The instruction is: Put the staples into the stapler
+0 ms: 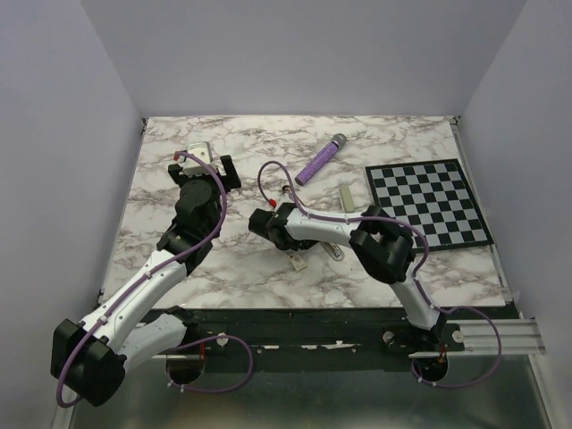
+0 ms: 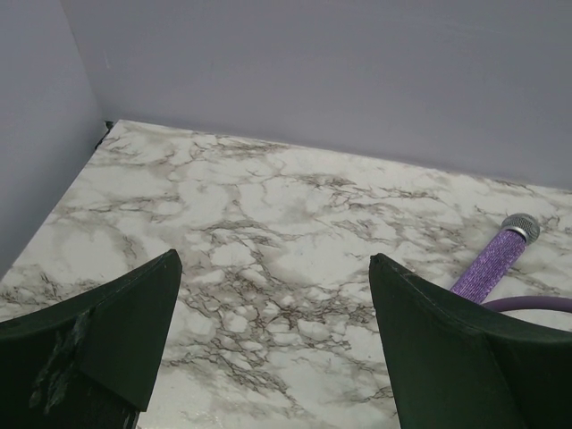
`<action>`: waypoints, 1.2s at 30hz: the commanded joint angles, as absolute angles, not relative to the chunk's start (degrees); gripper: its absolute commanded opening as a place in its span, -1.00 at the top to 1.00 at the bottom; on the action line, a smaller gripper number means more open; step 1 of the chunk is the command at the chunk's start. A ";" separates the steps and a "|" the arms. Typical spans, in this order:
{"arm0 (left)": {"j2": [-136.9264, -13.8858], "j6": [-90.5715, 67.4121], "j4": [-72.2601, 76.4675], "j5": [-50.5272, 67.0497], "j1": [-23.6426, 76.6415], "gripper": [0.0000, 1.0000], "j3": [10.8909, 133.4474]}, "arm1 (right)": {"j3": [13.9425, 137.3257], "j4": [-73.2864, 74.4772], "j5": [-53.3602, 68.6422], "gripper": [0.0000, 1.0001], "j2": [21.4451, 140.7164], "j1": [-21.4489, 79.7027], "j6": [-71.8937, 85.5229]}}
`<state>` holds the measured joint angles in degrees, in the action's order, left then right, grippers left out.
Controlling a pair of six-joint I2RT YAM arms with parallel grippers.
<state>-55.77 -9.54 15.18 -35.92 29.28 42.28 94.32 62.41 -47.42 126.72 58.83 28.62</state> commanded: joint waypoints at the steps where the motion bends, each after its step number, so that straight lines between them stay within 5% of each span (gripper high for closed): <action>1: -54.76 -8.97 16.70 -34.98 29.36 -0.86 41.57 | 94.13 57.76 -44.04 0.56 123.31 59.06 27.25; 13: -54.32 -7.91 16.96 -34.72 29.53 -0.86 41.40 | 90.01 53.27 -35.60 0.58 113.93 57.66 25.75; 23: -54.49 -7.21 17.14 -33.84 29.71 -0.86 41.31 | 69.71 39.83 -15.41 0.54 97.40 43.36 23.38; 36: -55.55 -6.94 17.23 -32.70 29.79 -0.86 41.22 | 58.36 27.51 -3.78 0.47 98.87 33.84 20.57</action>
<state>-55.29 -7.66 15.42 -33.89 29.39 42.09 59.35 32.73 -8.86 97.14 34.74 21.61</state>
